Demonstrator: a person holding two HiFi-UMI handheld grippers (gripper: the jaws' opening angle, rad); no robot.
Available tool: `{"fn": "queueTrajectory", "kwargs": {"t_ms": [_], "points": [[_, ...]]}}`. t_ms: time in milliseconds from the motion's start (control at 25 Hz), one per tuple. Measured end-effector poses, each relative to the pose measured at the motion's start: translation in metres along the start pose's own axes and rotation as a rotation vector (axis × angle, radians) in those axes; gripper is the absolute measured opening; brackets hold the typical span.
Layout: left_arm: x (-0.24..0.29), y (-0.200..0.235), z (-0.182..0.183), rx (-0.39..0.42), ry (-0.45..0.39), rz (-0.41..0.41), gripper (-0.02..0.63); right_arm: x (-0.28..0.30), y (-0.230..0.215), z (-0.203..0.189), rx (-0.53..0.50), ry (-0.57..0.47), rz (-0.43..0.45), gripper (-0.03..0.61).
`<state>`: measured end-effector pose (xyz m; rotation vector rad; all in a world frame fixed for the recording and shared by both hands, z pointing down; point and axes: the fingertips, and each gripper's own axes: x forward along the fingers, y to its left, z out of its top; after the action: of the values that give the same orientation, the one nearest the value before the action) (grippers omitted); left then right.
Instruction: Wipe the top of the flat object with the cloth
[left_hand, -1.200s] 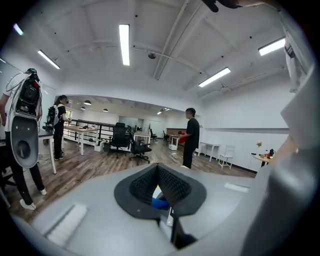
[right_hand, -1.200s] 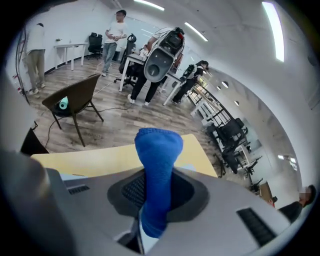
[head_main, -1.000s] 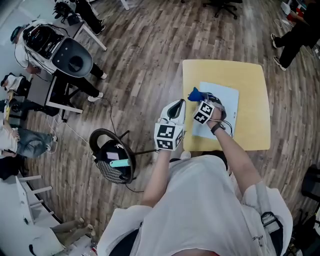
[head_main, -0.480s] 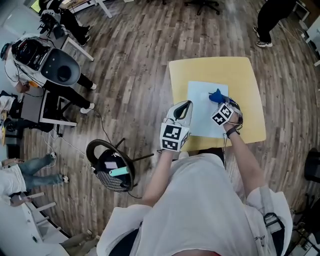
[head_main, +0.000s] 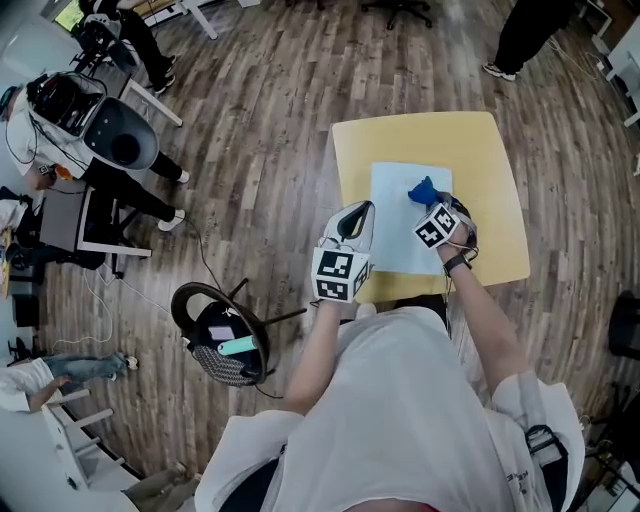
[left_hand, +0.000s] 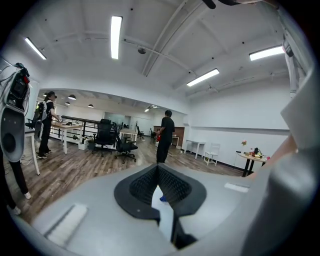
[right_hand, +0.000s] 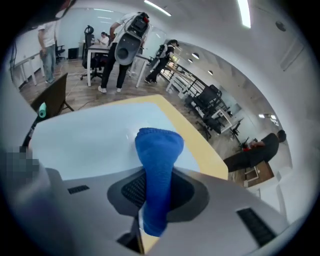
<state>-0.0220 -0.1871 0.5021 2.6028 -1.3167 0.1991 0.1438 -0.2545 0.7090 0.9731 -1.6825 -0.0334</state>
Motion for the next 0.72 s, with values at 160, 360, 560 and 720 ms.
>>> {"fn": "queueTrajectory", "kwargs": {"t_ms": [160,360,560,720], "points": [[-0.011,0.014,0.003,-0.01,-0.005,0.052,0.003,-0.006,0.039,0.079,-0.089,-0.125,0.077,0.078],[-0.027,0.027,0.005,-0.011,-0.01,0.101,0.003,0.002,0.086,0.146,-0.258,-0.203,0.134,0.078],[-0.036,0.035,0.003,-0.016,-0.014,0.121,0.003,0.016,0.102,0.144,-0.313,-0.181,0.159,0.078],[-0.031,0.033,-0.001,-0.02,-0.012,0.102,0.003,0.011,0.091,0.118,-0.287,-0.18,0.125,0.078]]}}
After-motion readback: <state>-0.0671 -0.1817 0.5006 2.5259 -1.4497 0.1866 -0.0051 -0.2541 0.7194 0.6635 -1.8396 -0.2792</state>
